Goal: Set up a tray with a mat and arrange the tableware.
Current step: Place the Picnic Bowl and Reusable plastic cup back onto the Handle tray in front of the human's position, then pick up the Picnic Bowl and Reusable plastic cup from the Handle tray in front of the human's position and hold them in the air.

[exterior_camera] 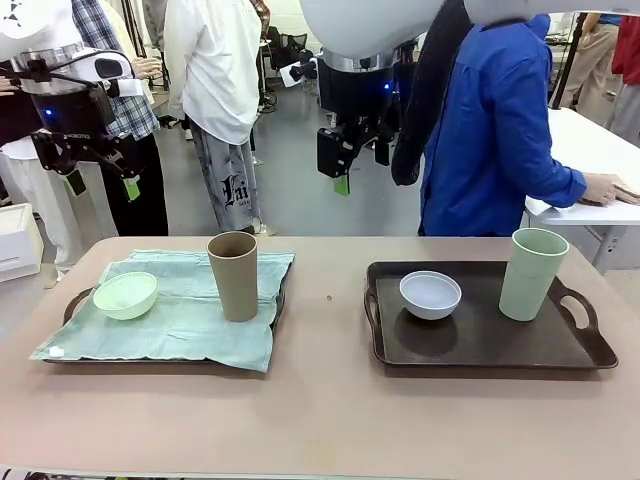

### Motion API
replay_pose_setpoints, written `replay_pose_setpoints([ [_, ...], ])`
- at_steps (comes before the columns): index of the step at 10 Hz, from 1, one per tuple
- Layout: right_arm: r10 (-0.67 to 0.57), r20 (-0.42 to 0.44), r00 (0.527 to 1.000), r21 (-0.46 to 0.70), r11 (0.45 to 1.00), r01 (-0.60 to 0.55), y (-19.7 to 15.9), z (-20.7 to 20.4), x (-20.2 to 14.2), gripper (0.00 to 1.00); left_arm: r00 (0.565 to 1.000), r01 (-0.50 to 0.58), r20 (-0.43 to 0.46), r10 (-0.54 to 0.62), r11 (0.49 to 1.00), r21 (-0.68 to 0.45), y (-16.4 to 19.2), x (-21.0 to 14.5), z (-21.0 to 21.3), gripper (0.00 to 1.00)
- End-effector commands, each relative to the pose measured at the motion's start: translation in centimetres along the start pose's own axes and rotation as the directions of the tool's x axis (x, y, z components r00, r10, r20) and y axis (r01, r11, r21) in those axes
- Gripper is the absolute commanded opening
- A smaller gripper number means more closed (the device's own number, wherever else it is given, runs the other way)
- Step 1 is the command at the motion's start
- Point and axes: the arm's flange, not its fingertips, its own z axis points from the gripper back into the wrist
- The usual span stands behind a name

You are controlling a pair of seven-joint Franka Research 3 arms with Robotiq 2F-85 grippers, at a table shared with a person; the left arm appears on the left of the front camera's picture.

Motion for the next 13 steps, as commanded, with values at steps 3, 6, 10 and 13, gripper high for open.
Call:
replay_pose_setpoints([
  [3,0.006,0.005,1.000,-0.004,1.000,-0.006,0.0,-0.3,-0.4,1.00,1.000,0.018,0.005,-0.018,1.000,-0.007,0.2,-0.1,0.2,1.00],
  [6,0.006,0.005,1.000,-0.004,1.000,-0.006,0.0,-0.3,-0.4,1.00,1.000,0.018,0.005,-0.018,1.000,-0.007,0.2,-0.1,0.2,1.00],
  [10,0.006,0.005,1.000,-0.004,1.000,-0.006,0.0,-0.3,-0.4,1.00,1.000,0.018,0.005,-0.018,1.000,-0.007,0.2,-0.1,0.2,1.00],
  [13,-0.292,-0.081,0.953,0.003,0.956,0.293,-1.4,1.3,-4.3,1.00,0.998,-0.063,0.030,0.062,0.998,0.030,-2.1,-1.9,1.4,1.00],
])
